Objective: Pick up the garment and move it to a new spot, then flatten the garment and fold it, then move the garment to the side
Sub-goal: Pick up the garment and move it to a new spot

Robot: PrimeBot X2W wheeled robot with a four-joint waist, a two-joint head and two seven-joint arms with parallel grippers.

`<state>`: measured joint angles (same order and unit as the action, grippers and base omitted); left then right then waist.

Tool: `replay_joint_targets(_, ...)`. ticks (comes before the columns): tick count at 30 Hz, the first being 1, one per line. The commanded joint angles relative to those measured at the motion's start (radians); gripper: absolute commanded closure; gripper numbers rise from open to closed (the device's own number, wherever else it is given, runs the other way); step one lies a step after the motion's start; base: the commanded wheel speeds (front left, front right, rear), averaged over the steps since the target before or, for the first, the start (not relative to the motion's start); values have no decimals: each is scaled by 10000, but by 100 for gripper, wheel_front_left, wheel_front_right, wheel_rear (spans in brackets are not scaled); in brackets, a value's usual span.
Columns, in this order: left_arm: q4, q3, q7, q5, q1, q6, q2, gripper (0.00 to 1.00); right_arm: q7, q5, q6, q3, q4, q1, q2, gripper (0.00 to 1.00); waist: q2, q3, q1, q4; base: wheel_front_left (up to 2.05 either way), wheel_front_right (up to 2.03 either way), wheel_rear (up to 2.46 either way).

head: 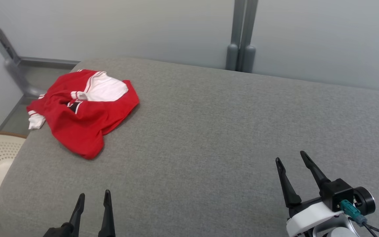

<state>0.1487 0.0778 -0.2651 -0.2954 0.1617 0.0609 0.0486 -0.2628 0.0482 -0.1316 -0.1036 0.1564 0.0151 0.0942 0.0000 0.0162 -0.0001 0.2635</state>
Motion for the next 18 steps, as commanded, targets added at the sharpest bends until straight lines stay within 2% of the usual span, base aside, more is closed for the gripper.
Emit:
replay_joint_targets(1,-6,-83,14,0,110,-17,34,0,-27,55,18,-93,105,-63,23,0,0,-13,1,1129,0,0,0)
replay_joint_targets(6,-123,-268,15,-132,-102,23,32,0,-27,147,18,-376,183,-229,8,0,0,-342,1,1228,0,0,0)
replay_joint_targets(10,-71,-256,15,-297,-764,143,28,0,-28,162,18,-340,134,-456,109,0,0,-1122,1,1029,0,0,0)
replay_joint_targets(16,1684,-308,11,-1026,-3509,460,29,0,-28,-105,18,-356,-91,-1620,889,0,0,-3691,1,611,0,0,0)
replay_joint_targets(18,2662,-208,80,-1259,-4674,566,107,0,-28,-135,18,-288,-153,-2044,1231,0,0,-4625,1,475,0,0,0)
